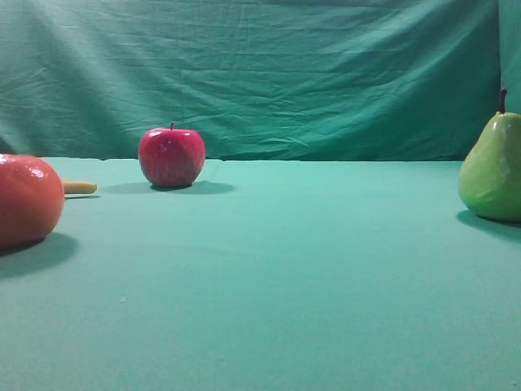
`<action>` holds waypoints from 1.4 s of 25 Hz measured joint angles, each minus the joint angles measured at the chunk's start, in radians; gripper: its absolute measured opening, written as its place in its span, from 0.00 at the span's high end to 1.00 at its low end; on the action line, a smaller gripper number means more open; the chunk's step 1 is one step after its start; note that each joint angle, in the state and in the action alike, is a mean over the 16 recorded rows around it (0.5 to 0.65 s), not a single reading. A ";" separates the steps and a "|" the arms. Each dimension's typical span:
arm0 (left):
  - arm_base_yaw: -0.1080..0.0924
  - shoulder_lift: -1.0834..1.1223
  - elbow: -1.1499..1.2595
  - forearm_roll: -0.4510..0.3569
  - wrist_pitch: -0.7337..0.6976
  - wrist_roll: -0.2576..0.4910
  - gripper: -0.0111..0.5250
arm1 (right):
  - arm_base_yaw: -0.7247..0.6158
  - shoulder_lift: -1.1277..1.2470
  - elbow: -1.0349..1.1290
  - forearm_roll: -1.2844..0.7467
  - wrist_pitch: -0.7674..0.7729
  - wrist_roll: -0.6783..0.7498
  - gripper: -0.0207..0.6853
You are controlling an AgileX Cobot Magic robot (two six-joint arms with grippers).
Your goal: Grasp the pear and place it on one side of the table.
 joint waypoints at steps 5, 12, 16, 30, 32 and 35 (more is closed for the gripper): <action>0.000 0.000 0.000 0.000 0.000 0.000 0.98 | 0.000 -0.083 0.002 0.012 0.079 0.019 0.97; 0.000 0.000 0.000 0.000 0.000 0.000 0.98 | -0.011 -0.161 0.062 -0.005 0.054 0.032 0.97; 0.000 0.000 0.000 0.000 0.000 0.000 0.98 | -0.037 -0.229 0.160 -0.035 -0.057 0.037 0.97; 0.000 0.000 0.000 0.000 0.000 0.000 0.98 | -0.163 -0.631 0.709 -0.102 -0.490 0.042 0.97; 0.000 0.000 0.000 0.000 0.000 0.000 0.98 | -0.169 -0.667 0.755 -0.107 -0.503 0.042 0.97; 0.000 0.000 0.000 0.000 0.000 0.000 0.98 | -0.174 -0.703 0.798 -0.112 -0.501 0.042 0.97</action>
